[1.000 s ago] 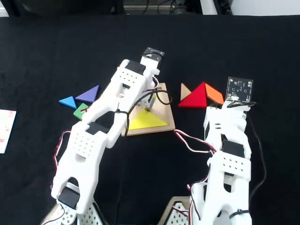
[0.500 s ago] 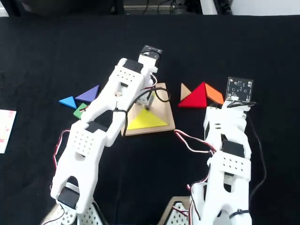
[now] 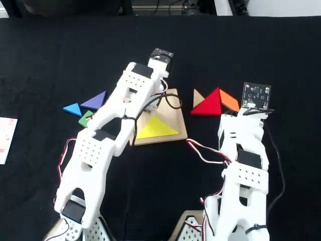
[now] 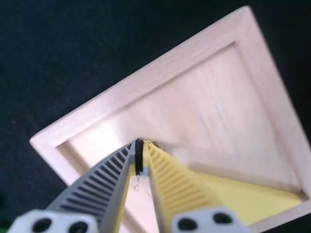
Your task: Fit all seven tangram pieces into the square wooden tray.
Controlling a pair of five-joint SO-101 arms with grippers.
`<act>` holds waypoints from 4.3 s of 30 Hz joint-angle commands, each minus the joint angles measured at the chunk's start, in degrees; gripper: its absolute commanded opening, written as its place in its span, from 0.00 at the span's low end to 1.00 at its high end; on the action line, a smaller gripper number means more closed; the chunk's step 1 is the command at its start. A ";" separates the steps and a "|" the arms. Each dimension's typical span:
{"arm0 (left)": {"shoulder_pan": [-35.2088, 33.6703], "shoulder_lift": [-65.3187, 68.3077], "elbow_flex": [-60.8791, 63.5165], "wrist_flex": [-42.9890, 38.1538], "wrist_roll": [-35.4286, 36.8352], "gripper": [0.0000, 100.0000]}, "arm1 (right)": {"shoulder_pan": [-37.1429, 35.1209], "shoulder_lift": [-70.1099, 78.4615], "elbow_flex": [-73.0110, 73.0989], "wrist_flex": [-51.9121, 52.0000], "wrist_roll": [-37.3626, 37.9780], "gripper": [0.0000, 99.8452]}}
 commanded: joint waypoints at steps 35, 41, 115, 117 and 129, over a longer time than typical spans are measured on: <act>-82.51 -40.44 19.12 6.86 -20.04 0.31 | -2.29 -1.36 1.54 -3.34 0.09 0.01; -87.52 -39.38 16.92 -0.18 -22.15 0.31 | -2.46 -1.36 1.80 -3.78 0.09 0.01; -28.88 -20.22 -5.85 21.01 7.82 0.31 | -5.27 -1.36 1.89 -2.55 4.40 0.05; -27.47 -18.90 -3.38 19.87 7.65 0.31 | -5.45 -1.10 0.04 0.79 4.40 0.12; -25.27 -20.13 9.89 19.87 -1.49 0.31 | -10.29 3.30 -9.36 6.59 9.05 0.17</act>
